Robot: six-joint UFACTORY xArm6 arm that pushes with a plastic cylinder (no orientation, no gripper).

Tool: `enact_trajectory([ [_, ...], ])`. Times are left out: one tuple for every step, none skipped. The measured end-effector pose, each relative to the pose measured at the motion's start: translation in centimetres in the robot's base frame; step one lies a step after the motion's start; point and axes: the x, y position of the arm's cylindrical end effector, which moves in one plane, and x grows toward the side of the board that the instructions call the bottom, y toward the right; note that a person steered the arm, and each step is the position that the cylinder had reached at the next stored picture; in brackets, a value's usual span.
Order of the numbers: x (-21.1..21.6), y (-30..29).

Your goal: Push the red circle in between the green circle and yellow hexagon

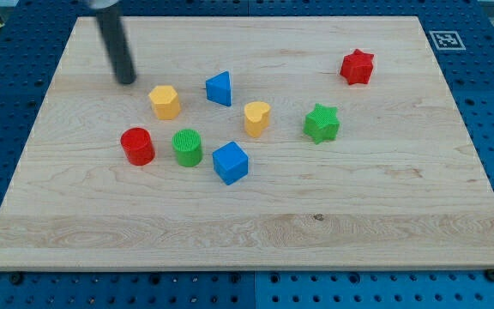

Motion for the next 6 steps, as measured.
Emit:
enact_trajectory([
  [6.7, -2.8],
  [12.1, -0.6],
  [16.3, 2.7],
  [15.1, 3.7],
  [12.7, 4.5],
  [10.9, 6.1],
])
